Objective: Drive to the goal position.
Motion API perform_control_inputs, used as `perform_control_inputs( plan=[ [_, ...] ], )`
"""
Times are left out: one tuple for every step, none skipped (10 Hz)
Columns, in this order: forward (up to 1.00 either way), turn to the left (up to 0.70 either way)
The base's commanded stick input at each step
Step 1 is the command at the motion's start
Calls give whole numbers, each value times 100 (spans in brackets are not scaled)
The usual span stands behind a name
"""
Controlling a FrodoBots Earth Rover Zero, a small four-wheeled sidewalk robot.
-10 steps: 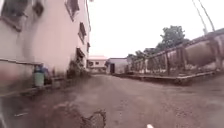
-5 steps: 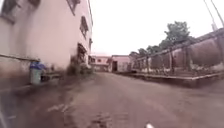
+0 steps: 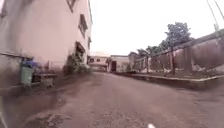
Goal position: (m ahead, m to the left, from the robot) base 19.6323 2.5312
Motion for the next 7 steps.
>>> perform_control_inputs(
  plan=[
    [70,0],
    [70,0],
    [70,0],
    [70,0],
    [70,0],
    [70,-12],
    [70,-28]
  ],
)
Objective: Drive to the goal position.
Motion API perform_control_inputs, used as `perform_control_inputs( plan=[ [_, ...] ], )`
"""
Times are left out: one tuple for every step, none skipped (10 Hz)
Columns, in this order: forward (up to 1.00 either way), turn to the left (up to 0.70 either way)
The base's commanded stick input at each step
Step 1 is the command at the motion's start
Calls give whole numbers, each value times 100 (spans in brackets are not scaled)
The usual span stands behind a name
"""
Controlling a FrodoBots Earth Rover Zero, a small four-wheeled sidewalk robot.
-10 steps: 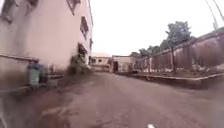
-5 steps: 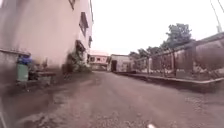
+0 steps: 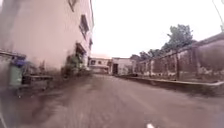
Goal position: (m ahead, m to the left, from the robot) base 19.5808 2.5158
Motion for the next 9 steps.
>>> perform_control_inputs(
  plan=[
    [70,-28],
    [70,-28],
    [70,-28],
    [70,-28],
    [70,-28],
    [70,-28],
    [70,-28],
    [70,-28],
    [70,-28]
  ],
)
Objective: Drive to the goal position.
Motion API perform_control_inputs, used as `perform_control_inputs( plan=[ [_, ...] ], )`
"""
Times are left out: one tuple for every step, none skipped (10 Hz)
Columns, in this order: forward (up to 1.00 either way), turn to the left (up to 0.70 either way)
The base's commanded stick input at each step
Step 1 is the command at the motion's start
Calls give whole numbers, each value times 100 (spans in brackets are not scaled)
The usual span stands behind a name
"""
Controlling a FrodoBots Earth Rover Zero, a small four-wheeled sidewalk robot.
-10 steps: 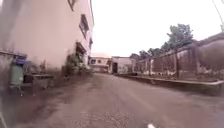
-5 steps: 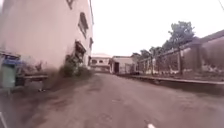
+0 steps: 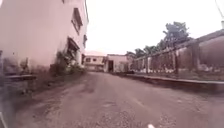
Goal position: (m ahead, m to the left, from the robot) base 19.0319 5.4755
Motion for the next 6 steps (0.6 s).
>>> perform_control_inputs(
  plan=[
    [70,-28],
    [70,-28],
    [70,-28],
    [70,-28],
    [70,-28],
    [70,-28]
  ],
)
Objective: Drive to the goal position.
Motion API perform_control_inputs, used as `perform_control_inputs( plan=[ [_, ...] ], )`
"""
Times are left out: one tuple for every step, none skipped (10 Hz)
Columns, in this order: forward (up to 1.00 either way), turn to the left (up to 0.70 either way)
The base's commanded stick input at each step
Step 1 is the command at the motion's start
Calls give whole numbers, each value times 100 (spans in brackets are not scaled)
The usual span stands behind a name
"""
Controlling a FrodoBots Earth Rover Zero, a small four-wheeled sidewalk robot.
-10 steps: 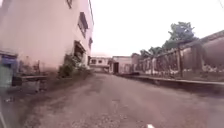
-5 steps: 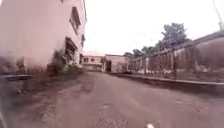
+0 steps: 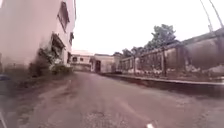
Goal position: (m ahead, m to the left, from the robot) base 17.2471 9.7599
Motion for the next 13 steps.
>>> perform_control_inputs(
  plan=[
    [70,-28],
    [70,-28],
    [70,-28],
    [70,-28],
    [70,-15],
    [70,0],
    [70,0],
    [70,0],
    [70,0],
    [70,0],
    [70,0],
    [70,0],
    [70,0]
  ],
)
